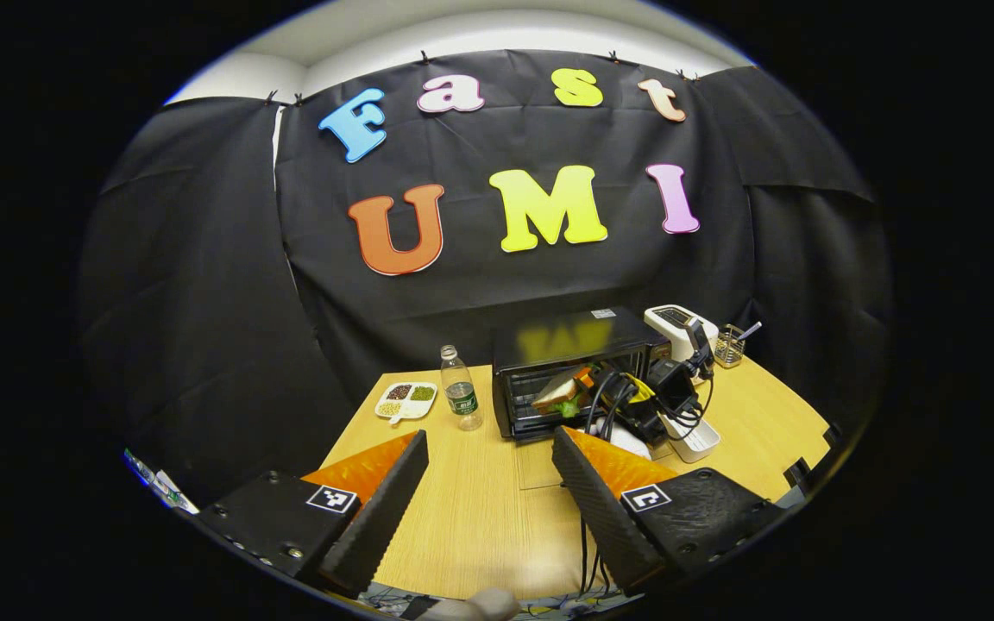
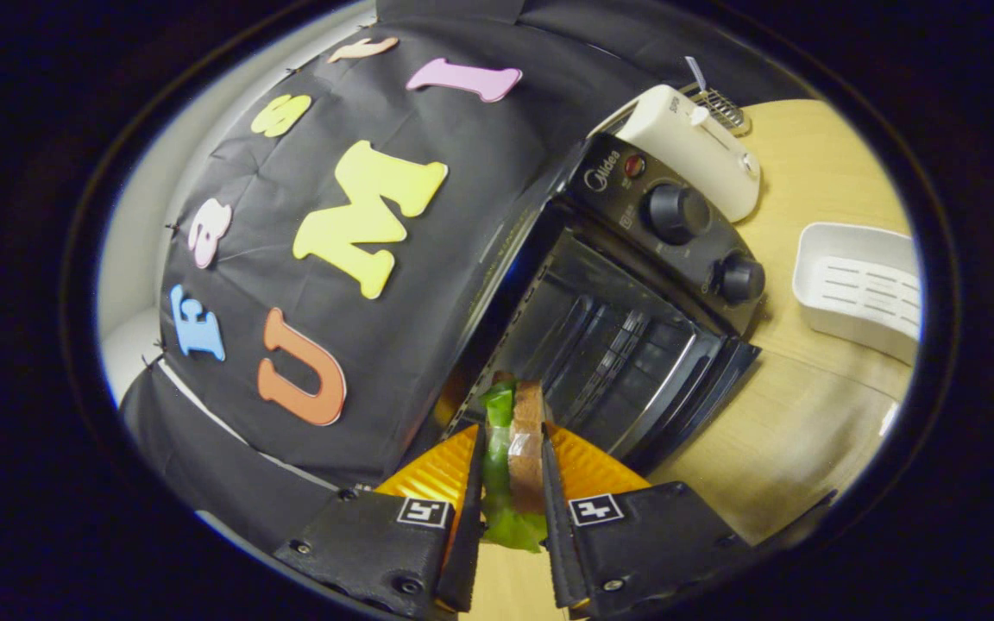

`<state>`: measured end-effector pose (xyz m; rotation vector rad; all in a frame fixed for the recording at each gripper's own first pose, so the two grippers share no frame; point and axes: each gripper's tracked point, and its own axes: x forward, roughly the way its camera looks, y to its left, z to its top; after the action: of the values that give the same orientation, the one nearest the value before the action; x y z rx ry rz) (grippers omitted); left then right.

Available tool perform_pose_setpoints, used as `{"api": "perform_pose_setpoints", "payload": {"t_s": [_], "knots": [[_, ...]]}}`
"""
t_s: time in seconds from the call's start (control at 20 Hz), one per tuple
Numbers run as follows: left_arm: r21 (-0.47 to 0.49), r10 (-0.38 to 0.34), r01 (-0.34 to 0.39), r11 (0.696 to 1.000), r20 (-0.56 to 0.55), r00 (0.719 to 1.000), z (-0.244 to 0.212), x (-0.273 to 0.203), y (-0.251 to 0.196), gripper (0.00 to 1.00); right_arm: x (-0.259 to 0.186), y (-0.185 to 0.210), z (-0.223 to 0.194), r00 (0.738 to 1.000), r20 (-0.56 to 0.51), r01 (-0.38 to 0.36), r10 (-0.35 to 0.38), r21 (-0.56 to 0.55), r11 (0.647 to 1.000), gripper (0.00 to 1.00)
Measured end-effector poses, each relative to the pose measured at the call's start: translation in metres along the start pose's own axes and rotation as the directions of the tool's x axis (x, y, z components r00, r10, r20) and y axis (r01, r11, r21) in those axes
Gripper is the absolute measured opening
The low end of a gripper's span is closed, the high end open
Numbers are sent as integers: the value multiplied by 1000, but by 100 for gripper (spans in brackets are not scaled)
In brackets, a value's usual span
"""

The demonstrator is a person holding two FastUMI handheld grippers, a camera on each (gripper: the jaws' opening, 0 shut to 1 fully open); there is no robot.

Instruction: Open the electric oven with the left hand, put the food in, and close the electric oven.

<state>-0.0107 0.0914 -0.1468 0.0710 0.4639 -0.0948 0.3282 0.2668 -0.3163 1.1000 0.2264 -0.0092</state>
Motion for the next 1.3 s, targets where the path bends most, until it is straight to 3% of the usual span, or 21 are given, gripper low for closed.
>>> {"api": "perform_pose_setpoints", "payload": {"t_s": [0.25,0.4,0.45,0.5,0.55,0.6,0.7,0.75,0.8,0.85,0.9,1.1,1.15,1.3], "knots": [[-16,11,-12,1000,-18,1000,-4,3,5,96,25,-14,6,999,18,27,-26,-53,998,40],[-51,1,-3,999,-37,999,-9,6,3,96,28,-36,11,994,26,112,-109,-196,974,45],[-65,1,-4,998,-42,999,-9,7,3,96,28,-41,12,991,23,134,-132,-238,962,51],[-73,6,-9,997,-38,999,-7,8,4,96,27,-43,14,989,22,144,-144,-274,951,43],[-76,6,-9,997,-36,999,-6,10,4,96,27,-43,17,987,27,157,-156,-324,933,46],[-74,5,-7,997,-34,999,-6,11,3,96,25,-44,21,985,34,171,-172,-398,901,63],[-61,2,-4,998,-28,1000,-5,13,0,96,24,-39,24,985,20,153,-171,-554,818,75],[-59,-1,-1,998,-23,1000,-3,14,-1,96,21,-35,21,988,7,130,-156,-590,797,85],[-59,-2,1,998,-18,1000,-1,15,-3,96,16,-35,21,989,2,120,-150,-611,783,89],[-62,-5,4,998,-15,1000,0,14,-4,96,9,-36,22,988,-11,113,-154,-625,772,81],[-66,-6,5,998,-15,1000,1,15,-6,96,0,-35,24,988,-17,107,-156,-654,749,89],[-76,-8,11,997,36,999,20,9,-10,96,-57,-14,37,987,-82,33,-135,-729,684,90],[-77,-7,10,997,49,999,24,8,-8,96,-77,-5,41,987,-99,10,-128,-753,658,95],[-84,-10,16,996,69,998,26,10,-11,96,-129,22,78,993,-84,-21,-86,-827,562,96]]}}
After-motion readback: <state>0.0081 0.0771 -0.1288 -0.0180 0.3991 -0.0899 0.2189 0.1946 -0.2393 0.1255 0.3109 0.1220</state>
